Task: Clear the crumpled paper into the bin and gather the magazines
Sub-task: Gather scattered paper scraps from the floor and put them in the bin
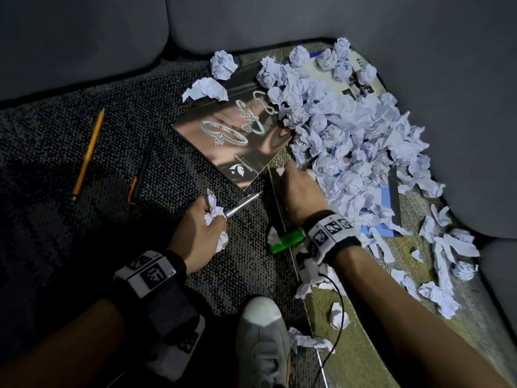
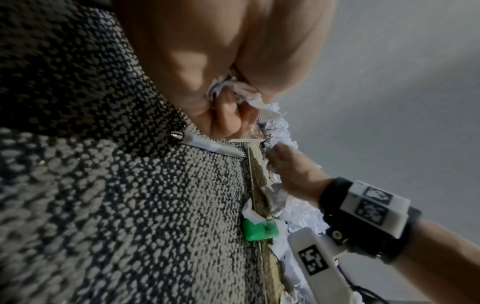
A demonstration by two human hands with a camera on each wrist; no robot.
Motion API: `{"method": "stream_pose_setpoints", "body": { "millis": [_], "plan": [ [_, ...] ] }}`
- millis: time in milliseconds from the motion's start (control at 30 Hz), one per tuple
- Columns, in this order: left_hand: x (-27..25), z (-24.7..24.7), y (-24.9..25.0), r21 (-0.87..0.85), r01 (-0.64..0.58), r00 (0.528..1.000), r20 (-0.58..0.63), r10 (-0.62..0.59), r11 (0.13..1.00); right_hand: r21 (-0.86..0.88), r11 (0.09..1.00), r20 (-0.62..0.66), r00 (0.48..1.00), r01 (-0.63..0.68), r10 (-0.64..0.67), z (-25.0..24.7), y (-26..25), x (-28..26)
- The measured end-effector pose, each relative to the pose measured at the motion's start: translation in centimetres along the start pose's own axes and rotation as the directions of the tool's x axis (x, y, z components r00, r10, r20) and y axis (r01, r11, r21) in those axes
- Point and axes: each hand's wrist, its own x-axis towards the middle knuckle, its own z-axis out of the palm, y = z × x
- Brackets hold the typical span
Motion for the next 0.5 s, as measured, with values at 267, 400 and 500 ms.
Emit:
{"method": "stream_pose_setpoints", "body": {
  "millis": [267,400,500],
  "plan": [
    [-0.2,0.5,0.7,-0.006,0.000,1.000,0.019,0.000,1.000,-0.170,0.982,-0.173,0.979,0.077,-0.107,-0.7,5.1,-4.4],
    [0.0,0.9,0.1,0.023,0.016,0.999,0.043,-0.016,1.000,-0.308,0.951,0.008,0.999,0.035,-0.034,2.7,5.5,-4.1],
    [0.0,0.8,-0.1,0.013,0.034,0.998,0.050,-0.034,0.999,-0.229,0.973,0.008,0.999,0.034,-0.033,2.6,4.5,-2.8]
  ]
}}
